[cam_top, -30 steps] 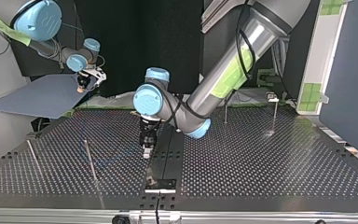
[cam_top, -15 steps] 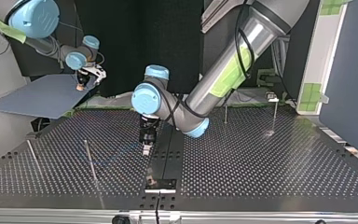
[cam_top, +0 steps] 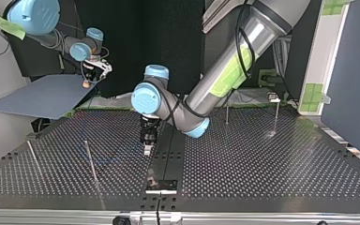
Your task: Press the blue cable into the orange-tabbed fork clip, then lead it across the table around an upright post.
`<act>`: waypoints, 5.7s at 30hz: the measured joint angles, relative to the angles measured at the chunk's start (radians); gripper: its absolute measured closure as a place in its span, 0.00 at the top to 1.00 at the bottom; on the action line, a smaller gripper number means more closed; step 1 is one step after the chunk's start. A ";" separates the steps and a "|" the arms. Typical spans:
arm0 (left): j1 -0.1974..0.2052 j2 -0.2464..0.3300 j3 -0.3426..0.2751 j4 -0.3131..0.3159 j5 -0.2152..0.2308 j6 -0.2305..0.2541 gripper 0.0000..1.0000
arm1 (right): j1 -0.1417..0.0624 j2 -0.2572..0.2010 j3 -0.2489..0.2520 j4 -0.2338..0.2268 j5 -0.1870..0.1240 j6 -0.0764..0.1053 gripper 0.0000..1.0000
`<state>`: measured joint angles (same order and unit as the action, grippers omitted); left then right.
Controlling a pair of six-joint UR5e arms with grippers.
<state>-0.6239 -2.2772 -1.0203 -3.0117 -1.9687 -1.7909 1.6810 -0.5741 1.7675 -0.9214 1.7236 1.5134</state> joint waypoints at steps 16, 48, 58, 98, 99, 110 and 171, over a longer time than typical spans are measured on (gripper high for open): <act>-0.005 0.000 0.000 -0.002 -0.009 0.004 0.95 | 0.056 -0.002 0.140 -0.140 -0.019 -0.091 0.00; -0.018 0.019 -0.001 -0.022 -0.087 -0.005 0.95 | 0.226 -0.003 0.361 -0.418 0.120 -0.105 0.00; -0.056 0.019 -0.020 -0.040 -0.084 -0.006 0.95 | 0.181 -0.002 0.313 -0.504 0.117 -0.056 0.00; -0.145 0.115 -0.162 -0.015 -0.089 0.050 0.98 | 0.016 0.003 0.127 -0.281 0.120 0.032 0.00; -0.141 0.120 -0.165 -0.010 -0.094 0.047 0.98 | 0.015 0.003 0.125 -0.274 0.121 0.032 0.00; -0.060 0.168 -0.167 0.069 -0.036 0.044 1.00 | 0.010 0.003 0.117 -0.233 0.113 0.025 0.00; -0.018 0.192 0.076 -0.239 0.343 0.047 1.00 | 0.020 0.003 -0.001 -0.069 0.099 0.029 0.00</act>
<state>-0.6420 -2.0852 -0.9439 -3.2504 -1.6258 -1.7442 1.7009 -0.5716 1.7662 -0.9905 1.8221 1.5420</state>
